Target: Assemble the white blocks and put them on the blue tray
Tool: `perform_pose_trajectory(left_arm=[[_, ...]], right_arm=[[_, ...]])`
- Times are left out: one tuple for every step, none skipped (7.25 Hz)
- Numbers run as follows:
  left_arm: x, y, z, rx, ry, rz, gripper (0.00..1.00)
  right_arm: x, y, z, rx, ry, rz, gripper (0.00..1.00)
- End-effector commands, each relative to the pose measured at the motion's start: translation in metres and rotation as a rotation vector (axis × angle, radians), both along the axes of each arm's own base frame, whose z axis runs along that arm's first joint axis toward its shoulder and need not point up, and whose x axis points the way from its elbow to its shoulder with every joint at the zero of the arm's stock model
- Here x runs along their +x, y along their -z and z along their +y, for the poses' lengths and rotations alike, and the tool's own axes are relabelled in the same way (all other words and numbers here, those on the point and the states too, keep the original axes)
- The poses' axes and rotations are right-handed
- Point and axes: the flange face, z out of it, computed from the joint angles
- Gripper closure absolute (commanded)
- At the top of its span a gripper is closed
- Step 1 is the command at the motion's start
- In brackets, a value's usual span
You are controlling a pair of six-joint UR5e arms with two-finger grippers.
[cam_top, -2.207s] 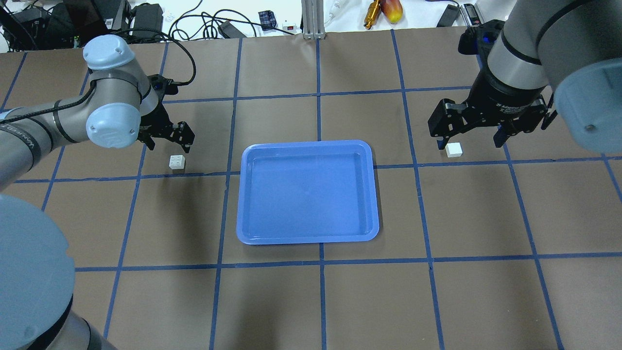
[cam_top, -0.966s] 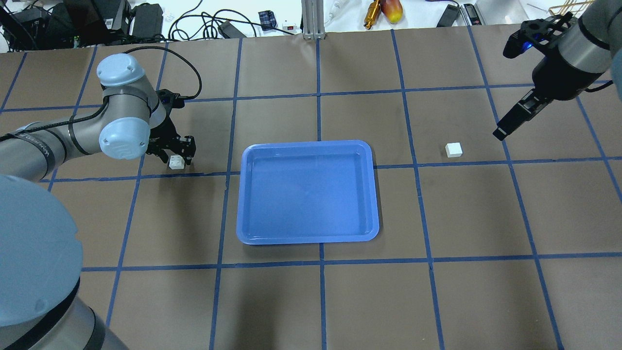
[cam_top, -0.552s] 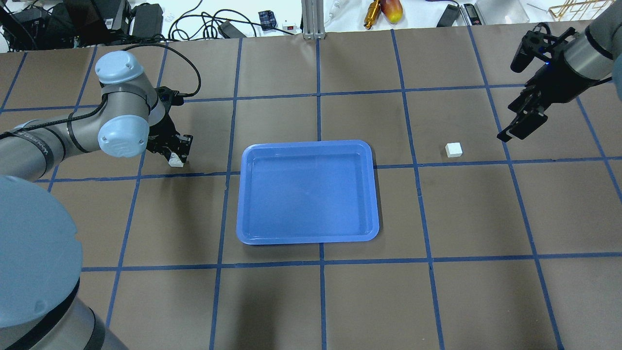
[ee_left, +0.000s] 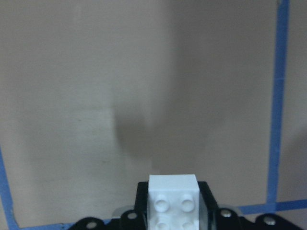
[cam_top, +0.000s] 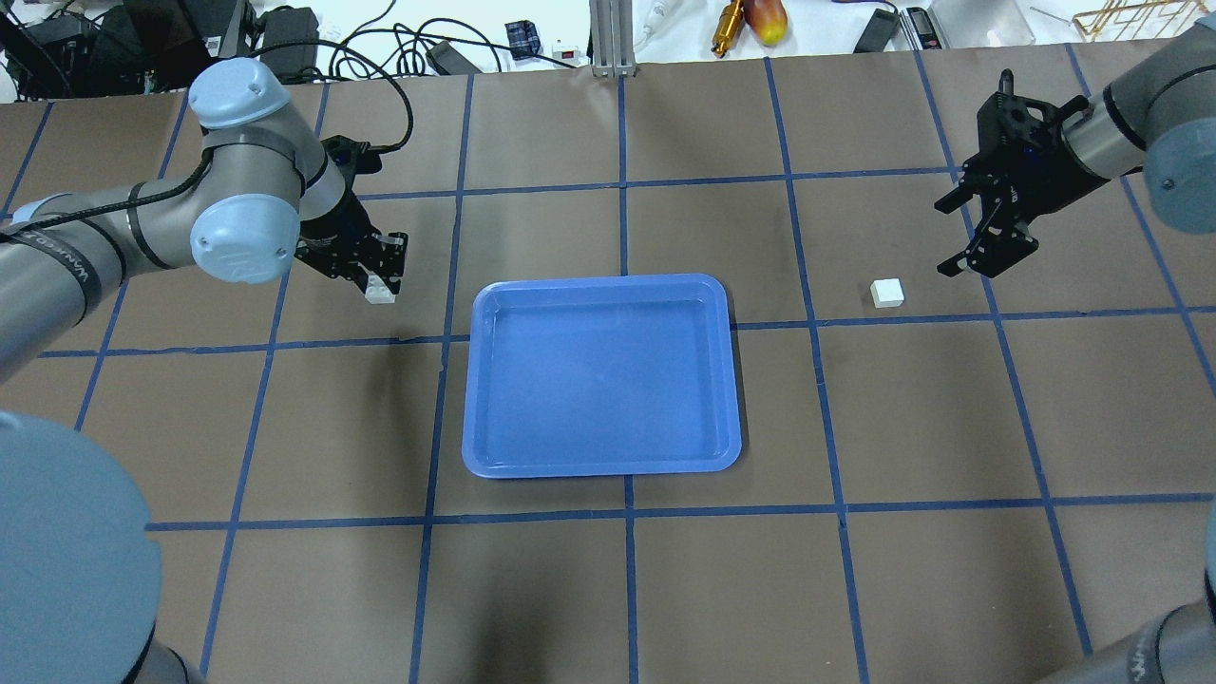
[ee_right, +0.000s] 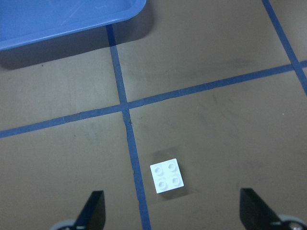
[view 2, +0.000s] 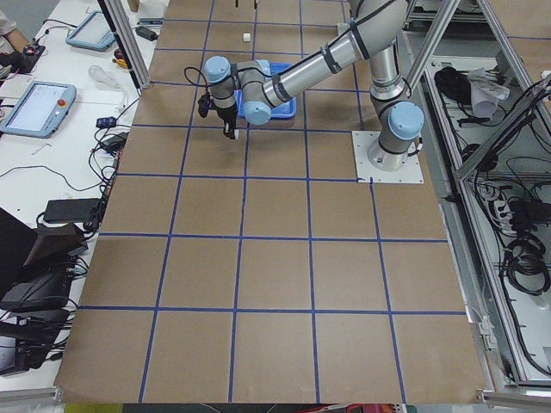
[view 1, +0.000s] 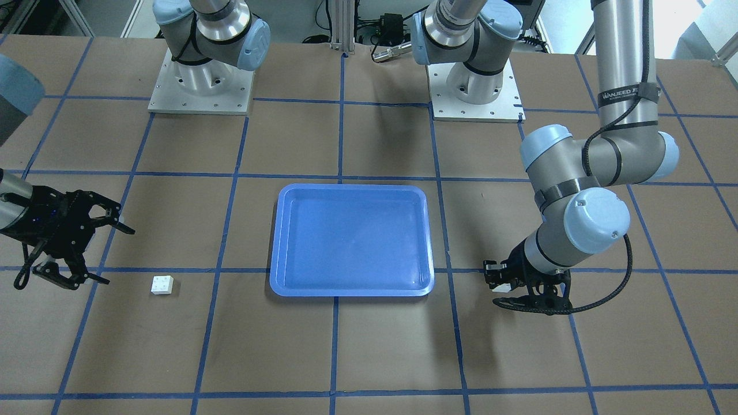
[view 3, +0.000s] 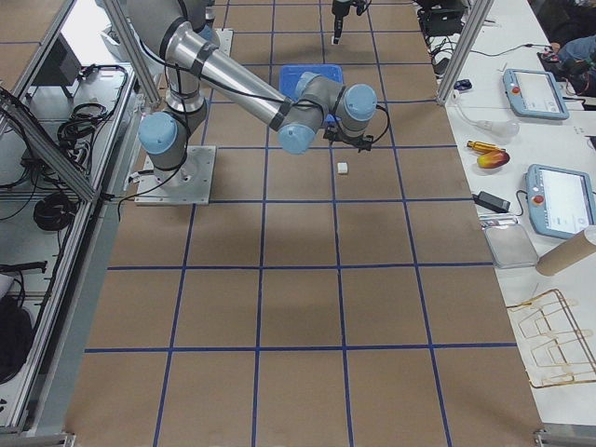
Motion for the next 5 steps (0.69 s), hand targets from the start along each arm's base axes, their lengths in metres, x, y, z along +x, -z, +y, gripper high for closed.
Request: perform_pose_trajectory(left_arm=[[-0.095,-0.023,0.024,-0.017,-0.048,-0.004,0.69],[-0.132,-0.027,0.036,-0.026,-0.071,0.004,0.69],[-0.168,-0.016,0.054,-0.005,-0.104,-0.003,0.69],[-0.198,-0.007,0.064,-0.002,-0.127,-0.009,0.69],[-0.223,0.003,0.084,0.018,-0.098,-0.024,0.69]], right_arm=[[-0.011,0.051,-0.009,-0.01,-0.117,-0.066,0.0],[-0.01,0.057,-0.007,0.001,-0.121,-0.066,0.0],[-0.011,0.067,-0.006,0.02,-0.119,-0.075,0.0],[-0.012,0.089,-0.009,0.052,-0.119,-0.09,0.0],[-0.011,0.098,-0.009,0.066,-0.119,-0.1,0.0]])
